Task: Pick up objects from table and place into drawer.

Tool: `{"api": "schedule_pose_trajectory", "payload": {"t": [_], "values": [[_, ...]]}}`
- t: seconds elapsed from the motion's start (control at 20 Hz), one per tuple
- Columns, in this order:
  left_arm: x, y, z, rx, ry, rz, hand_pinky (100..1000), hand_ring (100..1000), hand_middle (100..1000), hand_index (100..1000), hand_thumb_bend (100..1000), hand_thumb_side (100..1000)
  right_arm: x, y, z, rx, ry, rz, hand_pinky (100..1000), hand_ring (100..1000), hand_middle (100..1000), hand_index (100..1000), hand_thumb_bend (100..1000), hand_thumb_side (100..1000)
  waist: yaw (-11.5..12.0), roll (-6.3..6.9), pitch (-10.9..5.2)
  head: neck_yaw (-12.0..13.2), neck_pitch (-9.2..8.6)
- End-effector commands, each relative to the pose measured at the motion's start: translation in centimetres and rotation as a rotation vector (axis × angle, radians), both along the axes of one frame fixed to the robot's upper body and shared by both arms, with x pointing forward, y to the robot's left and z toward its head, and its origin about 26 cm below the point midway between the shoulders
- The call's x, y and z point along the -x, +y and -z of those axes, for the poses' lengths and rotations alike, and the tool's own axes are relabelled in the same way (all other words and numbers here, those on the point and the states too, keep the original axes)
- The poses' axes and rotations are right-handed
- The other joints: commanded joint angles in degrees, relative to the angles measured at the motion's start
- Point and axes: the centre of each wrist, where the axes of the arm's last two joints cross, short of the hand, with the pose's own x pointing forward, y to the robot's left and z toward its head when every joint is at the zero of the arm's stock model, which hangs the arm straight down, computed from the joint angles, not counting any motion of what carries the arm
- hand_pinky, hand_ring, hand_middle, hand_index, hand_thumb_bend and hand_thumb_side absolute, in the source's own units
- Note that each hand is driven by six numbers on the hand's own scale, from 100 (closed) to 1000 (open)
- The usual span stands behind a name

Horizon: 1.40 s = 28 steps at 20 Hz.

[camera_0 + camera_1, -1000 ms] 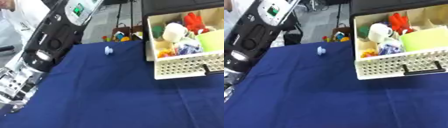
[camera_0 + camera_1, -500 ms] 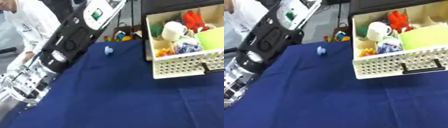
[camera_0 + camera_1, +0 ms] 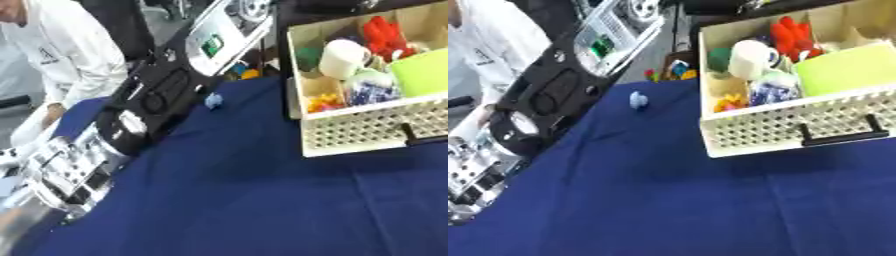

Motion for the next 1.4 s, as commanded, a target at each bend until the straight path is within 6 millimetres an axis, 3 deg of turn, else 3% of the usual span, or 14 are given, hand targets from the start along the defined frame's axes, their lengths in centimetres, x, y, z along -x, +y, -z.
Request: {"api": "schedule_pose_trajectory", "payload": {"t": [0.05,0.2,0.3,0.55,0.7,0.8,0.9,0.95,1.25,1.4], "values": [[0.1,0.2,-0.5,0.004,0.018,0.024,226,427,507,590,100,448,0.3,0.1,-0.8,-0.009,-0.049,0.006,716,750,649,779,100,1000,0.0,-0.69,-0.89,-0.3,-0.24],[-0.1,0.2,-0.1,-0.001,0.058,0.067,256,449,529,614,126,499,0.3,0.1,-0.8,-0.015,-0.048,0.009,716,750,648,779,100,1000,0.0,-0.77,-0.79,-0.5,-0.2],[-0.2,0.4,0.0,-0.004,0.076,0.093,282,470,559,641,236,557,0.3,0.1,-0.9,-0.016,-0.048,0.011,716,750,647,778,100,1000,0.0,-0.8,-0.74,-0.6,-0.07],[-1.0,1.6,0.4,-0.005,0.076,0.06,331,511,601,680,233,536,0.3,0.0,-0.9,-0.019,-0.052,0.013,716,749,645,778,100,1000,-0.1,-0.9,-0.54,-0.6,-0.3],[-1.7,2.3,0.8,-0.009,0.057,0.02,371,562,662,729,291,551,0.3,0.0,-0.9,-0.019,-0.052,0.016,716,750,644,778,100,1000,-0.1,-0.98,-0.37,-0.7,-0.59],[-1.9,2.4,1.0,-0.029,0.048,0.019,416,618,735,789,381,593,0.3,0.0,-0.9,-0.019,-0.051,0.016,716,750,644,778,100,1000,0.0,-1.03,-0.27,-0.7,-0.7],[-2.0,2.4,1.2,-0.064,0.038,0.029,507,724,840,908,516,658,0.3,0.0,-0.8,-0.019,-0.049,0.017,716,751,644,778,100,1000,0.1,-1.07,-0.19,-0.7,-0.65],[-2.0,2.5,1.2,-0.077,0.031,0.03,532,747,866,935,538,665,0.3,0.0,-0.8,-0.019,-0.049,0.017,716,750,643,778,100,1000,0.1,-1.1,-0.16,-0.7,-0.64],[-2.0,3.1,0.8,-0.065,-0.033,-0.005,516,738,848,920,500,644,0.3,0.0,-0.8,-0.018,-0.046,0.017,716,751,643,778,100,1000,0.2,-1.27,-0.17,-0.4,-0.52],[-1.1,4.5,-0.7,-0.035,-0.126,-0.03,485,702,807,889,478,654,0.4,-0.3,-0.5,-0.016,-0.033,0.028,716,751,642,778,100,1000,1.0,-1.5,-0.76,-0.8,0.36]]}}
